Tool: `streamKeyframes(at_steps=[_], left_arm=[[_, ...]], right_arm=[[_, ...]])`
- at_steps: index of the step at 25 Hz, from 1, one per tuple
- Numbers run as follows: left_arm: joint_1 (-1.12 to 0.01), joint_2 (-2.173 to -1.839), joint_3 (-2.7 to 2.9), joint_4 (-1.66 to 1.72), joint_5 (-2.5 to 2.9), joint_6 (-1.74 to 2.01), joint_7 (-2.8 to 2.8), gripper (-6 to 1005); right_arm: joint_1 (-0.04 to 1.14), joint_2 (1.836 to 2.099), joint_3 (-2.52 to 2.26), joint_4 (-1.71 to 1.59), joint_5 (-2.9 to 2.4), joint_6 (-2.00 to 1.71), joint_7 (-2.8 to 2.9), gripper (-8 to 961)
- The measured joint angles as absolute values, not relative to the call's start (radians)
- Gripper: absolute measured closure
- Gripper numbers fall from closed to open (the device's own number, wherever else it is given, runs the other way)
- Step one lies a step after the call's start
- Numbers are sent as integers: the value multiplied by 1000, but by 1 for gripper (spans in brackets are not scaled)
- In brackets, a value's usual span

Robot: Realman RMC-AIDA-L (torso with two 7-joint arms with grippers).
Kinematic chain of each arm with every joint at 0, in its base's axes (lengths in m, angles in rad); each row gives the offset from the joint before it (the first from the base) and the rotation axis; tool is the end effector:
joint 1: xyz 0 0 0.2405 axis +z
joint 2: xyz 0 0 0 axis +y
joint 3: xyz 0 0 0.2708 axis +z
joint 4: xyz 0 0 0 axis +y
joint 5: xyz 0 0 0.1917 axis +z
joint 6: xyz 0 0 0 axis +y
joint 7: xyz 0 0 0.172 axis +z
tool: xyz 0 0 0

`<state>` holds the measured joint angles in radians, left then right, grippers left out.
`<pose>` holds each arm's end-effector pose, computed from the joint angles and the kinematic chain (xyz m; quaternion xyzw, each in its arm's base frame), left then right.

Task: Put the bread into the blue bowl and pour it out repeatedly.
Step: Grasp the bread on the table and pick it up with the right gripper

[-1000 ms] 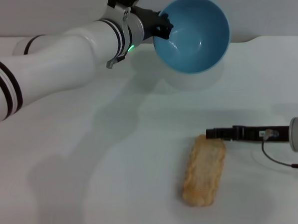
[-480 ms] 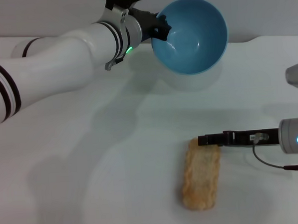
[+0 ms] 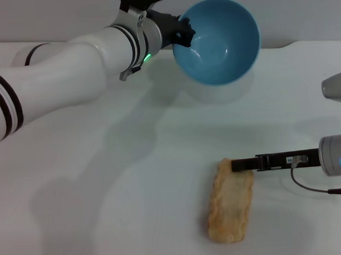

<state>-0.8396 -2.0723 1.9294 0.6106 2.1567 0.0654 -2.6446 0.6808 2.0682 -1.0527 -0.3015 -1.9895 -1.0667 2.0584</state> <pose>-0.1700 0.4696 -0.1047 -0.8644 -0.2454 -0.0932 0.4289 0.2809 0.3411 -0.1176 -0.8219 0.5549 0.0910 0.0911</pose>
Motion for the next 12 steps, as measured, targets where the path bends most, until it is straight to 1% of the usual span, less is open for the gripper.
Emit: streamKeyframes(at_steps=[5, 9, 12], left_arm=[[-839, -2072, 1928, 611, 2157, 61, -2647, 1000], [-839, -2073, 1929, 612, 2157, 62, -2648, 1000], [-841, -2073, 1927, 611, 2155, 85, -2648, 1000]], right_arm=[[677, 2069, -1053, -329, -1990, -1106, 2009, 642], [663, 2067, -1046, -384, -1990, -1157, 2007, 660], [631, 2061, -1031, -479, -1989, -1226, 2008, 674]])
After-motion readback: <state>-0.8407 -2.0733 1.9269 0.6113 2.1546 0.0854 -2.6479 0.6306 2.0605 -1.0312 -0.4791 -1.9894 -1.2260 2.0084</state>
